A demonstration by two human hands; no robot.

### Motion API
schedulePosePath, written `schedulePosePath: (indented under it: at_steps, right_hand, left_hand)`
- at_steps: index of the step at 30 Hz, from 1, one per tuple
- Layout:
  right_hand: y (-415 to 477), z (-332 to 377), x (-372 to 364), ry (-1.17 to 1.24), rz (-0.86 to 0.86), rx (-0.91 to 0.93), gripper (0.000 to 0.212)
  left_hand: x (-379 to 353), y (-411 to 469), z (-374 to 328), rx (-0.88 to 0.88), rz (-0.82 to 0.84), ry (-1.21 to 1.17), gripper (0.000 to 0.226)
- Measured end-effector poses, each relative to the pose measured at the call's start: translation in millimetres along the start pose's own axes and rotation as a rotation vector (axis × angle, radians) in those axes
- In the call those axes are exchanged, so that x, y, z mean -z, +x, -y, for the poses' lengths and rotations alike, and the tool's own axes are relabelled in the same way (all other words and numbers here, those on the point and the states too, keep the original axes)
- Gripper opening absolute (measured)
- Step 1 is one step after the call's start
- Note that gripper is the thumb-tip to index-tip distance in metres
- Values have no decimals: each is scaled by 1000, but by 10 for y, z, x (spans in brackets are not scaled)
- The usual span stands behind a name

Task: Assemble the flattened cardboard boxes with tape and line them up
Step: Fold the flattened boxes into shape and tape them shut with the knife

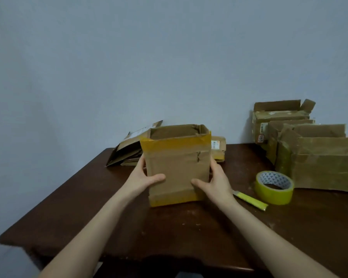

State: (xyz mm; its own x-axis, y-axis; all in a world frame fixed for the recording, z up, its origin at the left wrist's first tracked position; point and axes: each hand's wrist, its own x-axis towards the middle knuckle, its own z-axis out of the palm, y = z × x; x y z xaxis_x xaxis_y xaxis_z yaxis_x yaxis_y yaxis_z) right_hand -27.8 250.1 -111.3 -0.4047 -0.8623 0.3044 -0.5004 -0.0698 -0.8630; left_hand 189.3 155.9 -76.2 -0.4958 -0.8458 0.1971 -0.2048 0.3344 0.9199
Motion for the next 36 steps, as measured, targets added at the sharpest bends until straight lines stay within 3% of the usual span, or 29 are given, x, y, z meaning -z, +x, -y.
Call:
schedulePosePath:
  at_steps: [5,10,15,19,21,22,26,30,36]
  right_hand:
    - [-75,129,16,-6,25,126,108]
    - [93,331,156,1,157,164,101]
    - [163,393,223,-52,224,160,82]
    - [185,377,225,6,220,128,62]
    - [192,358,200,87,147,78,63]
    - [201,369,199,129,120,67,63]
    - [303,478,223,99,177,97,62]
    - [384,531,169,-41,291,129,33]
    - [387,504,131,-132,381,174,55]
  left_hand:
    - [60,-236,98,-107,-169,-93,107]
    - [7,-219,-26,-164,-246,-22,80]
    - [-41,-109,-78,-112,-257,-111,85]
    - [-84,-46,-209,-82,-285,-164,46]
    - [-94,-30,-233,-106,-351,-142,24]
    - [-87,-18,-238,-128,-373,-131,25]
    - [-12,42,-242,-165,-333,-53,69]
    - [130,88,-175,-183,-236,164,35]
    - [252,63,-75,-165,-168,192,25]
